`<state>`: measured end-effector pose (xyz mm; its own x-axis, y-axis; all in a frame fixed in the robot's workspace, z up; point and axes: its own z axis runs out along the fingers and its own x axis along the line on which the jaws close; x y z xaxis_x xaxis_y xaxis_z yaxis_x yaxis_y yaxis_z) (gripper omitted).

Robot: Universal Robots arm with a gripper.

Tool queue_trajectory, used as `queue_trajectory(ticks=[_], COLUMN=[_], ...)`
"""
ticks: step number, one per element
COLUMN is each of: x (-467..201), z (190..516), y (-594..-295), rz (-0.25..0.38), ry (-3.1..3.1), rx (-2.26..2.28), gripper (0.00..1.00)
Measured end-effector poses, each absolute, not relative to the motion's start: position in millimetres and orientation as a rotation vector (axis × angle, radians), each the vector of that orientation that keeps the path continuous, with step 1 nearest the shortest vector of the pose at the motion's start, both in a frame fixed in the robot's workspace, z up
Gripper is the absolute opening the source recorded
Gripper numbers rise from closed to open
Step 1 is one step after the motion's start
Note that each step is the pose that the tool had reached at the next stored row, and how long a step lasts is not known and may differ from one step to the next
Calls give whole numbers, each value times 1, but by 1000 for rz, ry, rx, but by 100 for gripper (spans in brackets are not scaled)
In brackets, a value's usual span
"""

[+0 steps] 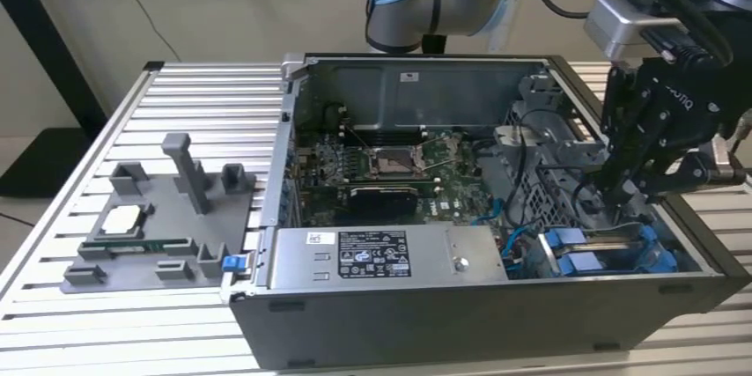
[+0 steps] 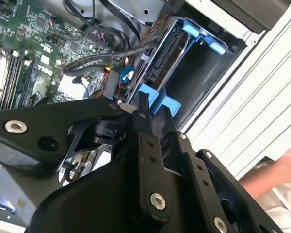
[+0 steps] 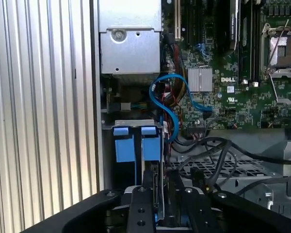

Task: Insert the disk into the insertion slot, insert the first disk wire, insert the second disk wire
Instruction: 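Insert the disk into the insertion slot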

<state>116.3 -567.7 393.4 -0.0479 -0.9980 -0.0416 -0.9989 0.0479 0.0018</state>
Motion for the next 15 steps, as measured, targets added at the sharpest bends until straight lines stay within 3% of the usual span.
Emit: queue_trajectory(ticks=[1,2,15], x=[116,116,113], z=[394,394,385], y=[-566,-564,-537], rz=[47,47,17], ry=[2253,2253,2231], rx=[-2147,-2147,-2138], gripper=[0,100,100])
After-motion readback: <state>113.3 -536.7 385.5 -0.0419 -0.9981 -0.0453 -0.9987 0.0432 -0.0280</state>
